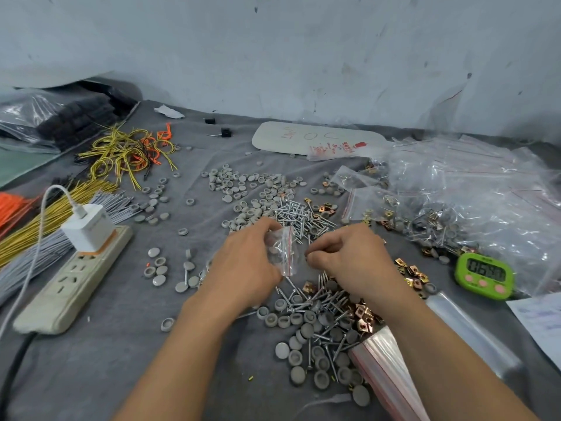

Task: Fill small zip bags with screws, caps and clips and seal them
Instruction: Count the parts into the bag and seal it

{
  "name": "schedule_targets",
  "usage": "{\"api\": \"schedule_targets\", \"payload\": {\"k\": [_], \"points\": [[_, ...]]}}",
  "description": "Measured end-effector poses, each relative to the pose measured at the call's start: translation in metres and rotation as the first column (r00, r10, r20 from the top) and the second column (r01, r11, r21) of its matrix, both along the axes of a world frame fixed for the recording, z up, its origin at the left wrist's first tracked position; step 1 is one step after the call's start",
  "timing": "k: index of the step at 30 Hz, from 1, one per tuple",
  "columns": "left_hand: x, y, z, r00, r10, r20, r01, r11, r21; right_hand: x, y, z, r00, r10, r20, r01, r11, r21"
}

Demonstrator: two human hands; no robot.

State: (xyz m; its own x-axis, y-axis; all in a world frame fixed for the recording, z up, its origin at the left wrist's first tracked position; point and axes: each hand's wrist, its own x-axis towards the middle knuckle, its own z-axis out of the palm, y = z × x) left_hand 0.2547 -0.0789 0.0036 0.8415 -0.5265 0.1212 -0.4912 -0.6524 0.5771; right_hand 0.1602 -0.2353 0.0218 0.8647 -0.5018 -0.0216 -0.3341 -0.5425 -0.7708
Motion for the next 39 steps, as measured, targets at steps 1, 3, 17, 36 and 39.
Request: {"api": "schedule_targets", "payload": {"k": [1, 3, 17, 36, 39], "points": [[0.000, 0.000, 0.000, 1.000, -0.002, 0.008, 0.002, 1.000, 0.010, -0.001, -0.002, 0.000, 0.998, 0.010, 0.063, -0.016, 0.994, 0.106], [0.000, 0.000, -0.001, 1.000, -0.004, 0.013, 0.004, 1.000, 0.009, -0.002, -0.002, 0.000, 0.985, 0.026, 0.169, -0.068, 0.966, 0.248], [-0.008, -0.001, 0.012, 0.990, -0.082, -0.114, 0.061, 0.981, -0.182, 0.004, 0.007, -0.001, 0.939, -0.030, 0.342, -0.163, 0.838, 0.521], [-0.010, 0.003, 0.019, 0.990, 0.083, -0.111, -0.124, 0.884, -0.451, 0.012, 0.001, -0.016, 0.983, -0.034, -0.182, -0.054, 0.887, -0.458], [-0.009, 0.003, 0.016, 0.994, 0.054, -0.097, -0.091, 0.898, -0.431, 0.018, 0.008, -0.019, 0.970, -0.036, -0.241, -0.103, 0.837, -0.537]]}}
